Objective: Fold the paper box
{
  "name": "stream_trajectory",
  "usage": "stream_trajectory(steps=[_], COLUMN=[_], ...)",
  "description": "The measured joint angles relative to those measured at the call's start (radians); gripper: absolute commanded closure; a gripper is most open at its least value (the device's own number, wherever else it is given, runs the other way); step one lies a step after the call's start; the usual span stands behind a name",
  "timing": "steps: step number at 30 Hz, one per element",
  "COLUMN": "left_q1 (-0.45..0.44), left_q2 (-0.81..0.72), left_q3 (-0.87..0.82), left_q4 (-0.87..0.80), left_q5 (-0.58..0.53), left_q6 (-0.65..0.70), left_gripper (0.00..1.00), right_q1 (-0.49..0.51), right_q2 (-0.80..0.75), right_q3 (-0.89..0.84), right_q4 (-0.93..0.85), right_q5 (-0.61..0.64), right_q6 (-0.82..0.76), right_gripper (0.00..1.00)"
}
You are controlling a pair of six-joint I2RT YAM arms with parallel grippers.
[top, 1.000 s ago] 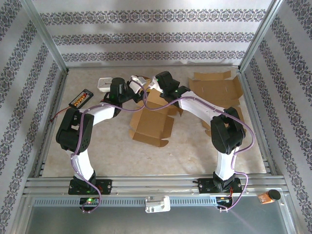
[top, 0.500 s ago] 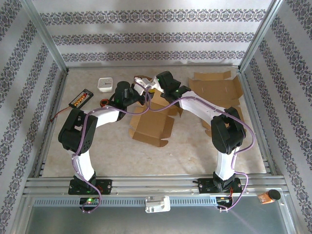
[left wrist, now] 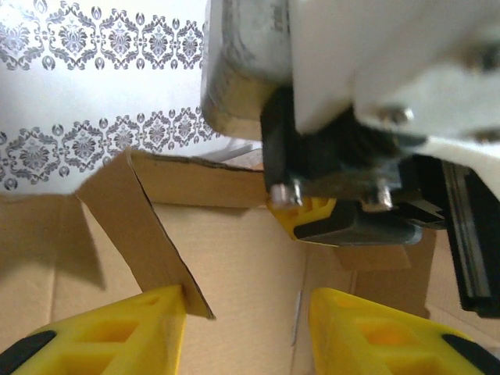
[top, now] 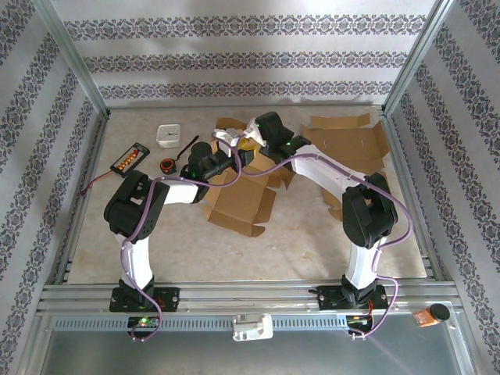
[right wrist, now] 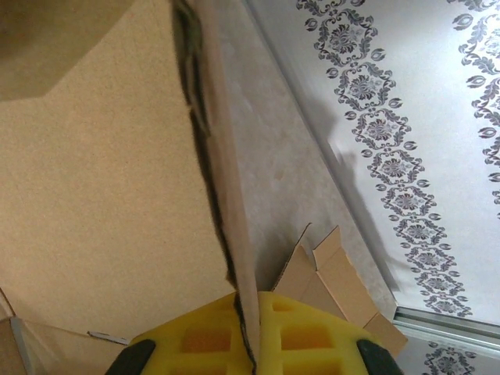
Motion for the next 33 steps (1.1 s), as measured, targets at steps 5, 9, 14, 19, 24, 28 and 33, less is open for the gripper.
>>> stream_trajectory(steps=[5,9,14,19,24,28,33], left_q1=[-0.005,-0.007,0.016,0.106,0.14,0.14,0.14], left_q2=[0.0,-0.064,-0.225,-0.293,-0.236,-0.154,-0.079], left_q3=[0.0,-0.022,-0.025,0.01,0.125,0.24,0.314], left_q4=[0.002,-0.09,-0.368,-0.652,-0.955,-1.099,-1.162], left_q5=[-0.006,-0.064,-0.149,-0.137,-0.095,-0.098,-0.124], left_q6=[-0.008,0.041,0.059,0.029,-0.015,-0.063,-0.078], left_gripper=[0.49,0.45,0.41,0.41,0.38,0.4,0.39], right_q1=[-0.007,-0.013,-0.026,-0.039,-0.039,-0.039,-0.039], right_q2=[-0.003,-0.006,-0.024,-0.026,-0.026,-0.026,-0.026], right_q3=[-0.001,-0.006,-0.027,-0.028,-0.027,-0.027,-0.027], right_q4=[0.0,0.002,0.009,0.009,0.003,-0.01,-0.022], right_q5=[-0.008,-0.008,-0.009,-0.018,-0.028,-0.036,-0.043], right_q6=[0.017,0.017,0.013,0.014,0.017,0.018,0.018], right_gripper=[1.0,1.0,1.0,1.0,1.0,1.0,1.0])
